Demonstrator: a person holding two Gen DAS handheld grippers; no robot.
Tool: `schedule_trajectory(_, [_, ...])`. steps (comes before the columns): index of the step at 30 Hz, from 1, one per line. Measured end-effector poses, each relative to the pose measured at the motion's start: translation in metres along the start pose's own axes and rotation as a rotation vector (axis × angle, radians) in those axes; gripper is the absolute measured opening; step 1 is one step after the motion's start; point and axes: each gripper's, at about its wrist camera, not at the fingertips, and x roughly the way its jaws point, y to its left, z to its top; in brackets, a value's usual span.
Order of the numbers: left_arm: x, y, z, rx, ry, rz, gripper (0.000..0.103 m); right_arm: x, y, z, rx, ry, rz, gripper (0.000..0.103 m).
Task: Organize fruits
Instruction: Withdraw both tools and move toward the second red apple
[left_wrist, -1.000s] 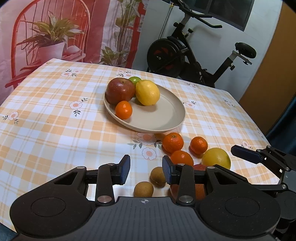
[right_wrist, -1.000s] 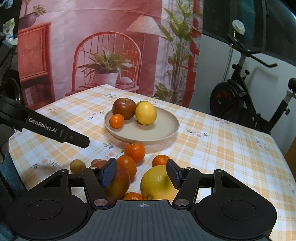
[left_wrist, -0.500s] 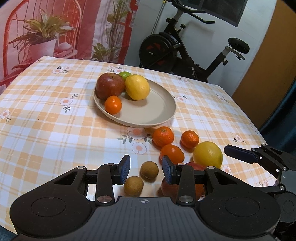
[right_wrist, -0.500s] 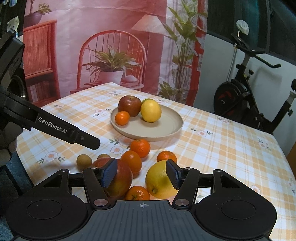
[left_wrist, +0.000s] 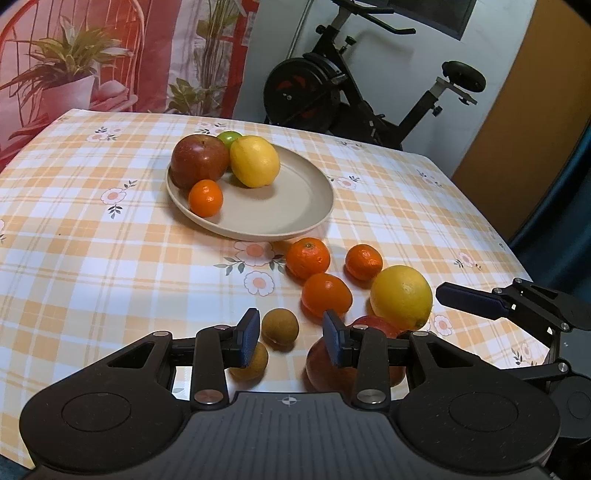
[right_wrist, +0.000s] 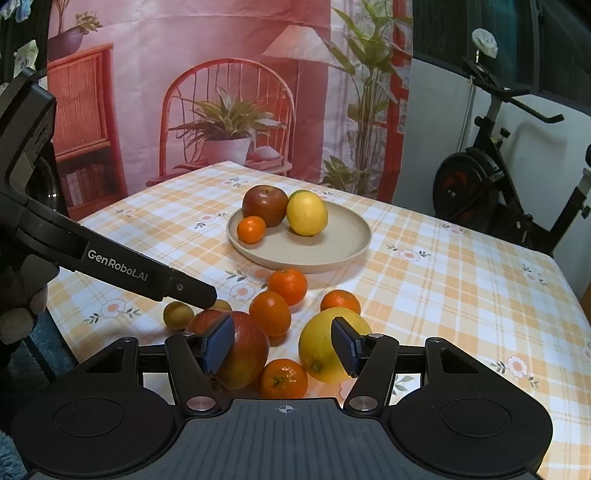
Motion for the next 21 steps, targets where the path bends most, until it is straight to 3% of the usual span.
schedule_trajectory(21, [-0.011,0.0,-0.009,0.008,0.031,-0.04,0.04,-0.01,-0.007,-0.009,0.099,0.064,0.089,0.055])
